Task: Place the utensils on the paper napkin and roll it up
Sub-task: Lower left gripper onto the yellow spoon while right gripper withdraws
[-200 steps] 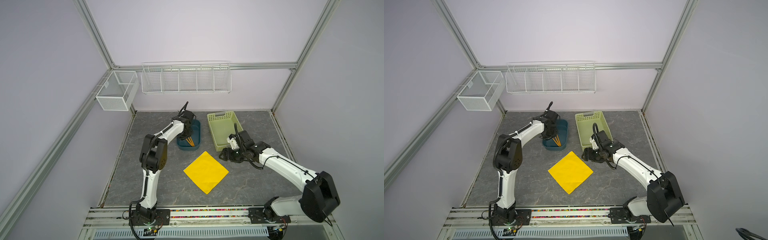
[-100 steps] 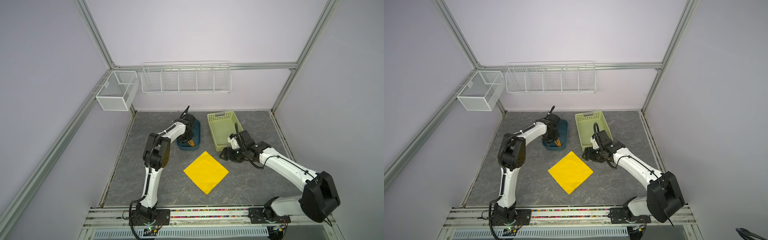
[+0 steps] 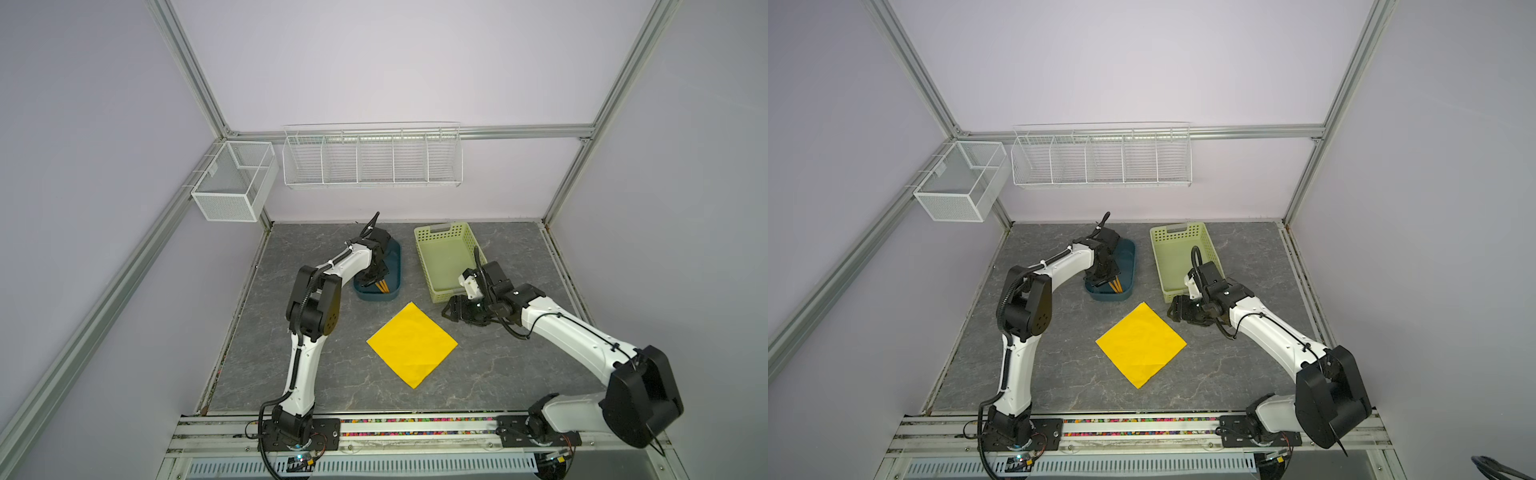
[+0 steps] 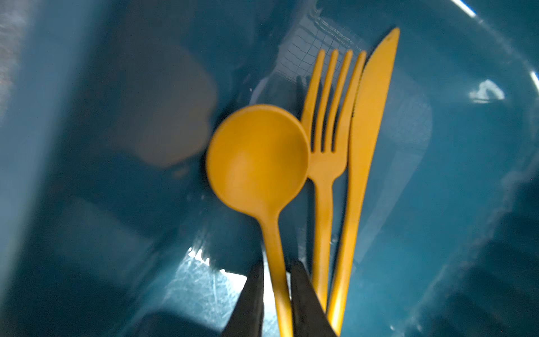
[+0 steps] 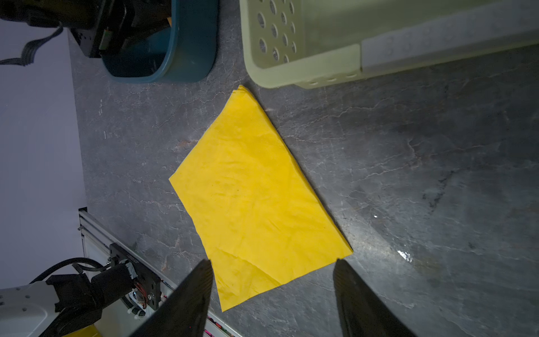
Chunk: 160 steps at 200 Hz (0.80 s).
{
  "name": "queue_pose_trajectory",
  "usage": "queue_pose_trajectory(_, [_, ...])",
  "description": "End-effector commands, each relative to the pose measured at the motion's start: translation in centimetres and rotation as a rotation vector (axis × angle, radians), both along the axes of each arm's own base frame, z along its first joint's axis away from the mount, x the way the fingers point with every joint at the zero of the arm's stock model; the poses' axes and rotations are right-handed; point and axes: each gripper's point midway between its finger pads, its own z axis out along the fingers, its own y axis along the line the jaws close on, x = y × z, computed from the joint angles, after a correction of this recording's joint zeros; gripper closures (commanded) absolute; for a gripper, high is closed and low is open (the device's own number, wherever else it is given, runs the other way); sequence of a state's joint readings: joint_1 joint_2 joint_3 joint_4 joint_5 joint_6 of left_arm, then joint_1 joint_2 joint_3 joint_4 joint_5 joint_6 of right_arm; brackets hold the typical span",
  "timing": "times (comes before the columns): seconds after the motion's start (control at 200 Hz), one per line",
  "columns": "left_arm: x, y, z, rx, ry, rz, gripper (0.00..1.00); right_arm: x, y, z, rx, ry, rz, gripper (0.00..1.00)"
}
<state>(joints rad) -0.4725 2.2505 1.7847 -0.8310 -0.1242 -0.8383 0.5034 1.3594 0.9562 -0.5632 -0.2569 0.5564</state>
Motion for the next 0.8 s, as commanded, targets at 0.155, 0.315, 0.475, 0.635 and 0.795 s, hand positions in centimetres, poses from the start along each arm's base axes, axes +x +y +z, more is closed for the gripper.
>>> queue_pose_trajectory(0.155, [-1.8,0.6,-3.7,0.048,0.095,0.016,0.89,-0.8,-0.9,0.2,0.001,-0.009,0.001,0.31])
queue_pose_trajectory(0.315, [-1.5,0.6,-3.2,0.048,0.083,0.006,0.92,-1.1,-1.2,0.3,0.001,-0.010,-0.004,0.31])
queue_pose_trajectory(0.475, [-0.9,0.5,-1.4,0.053,0.052,-0.025,0.97,-1.1,-1.6,0.5,-0.002,-0.018,-0.013,0.31])
queue_pose_trajectory(0.635, [-0.2,0.8,1.6,0.080,0.001,-0.062,0.98,-1.1,-1.7,0.8,-0.004,-0.024,-0.017,0.31])
queue_pose_trajectory(0.795, [0.1,1.2,4.7,0.102,-0.054,-0.101,1.00,-0.9,-1.9,1.1,-0.012,-0.029,-0.016,0.31])
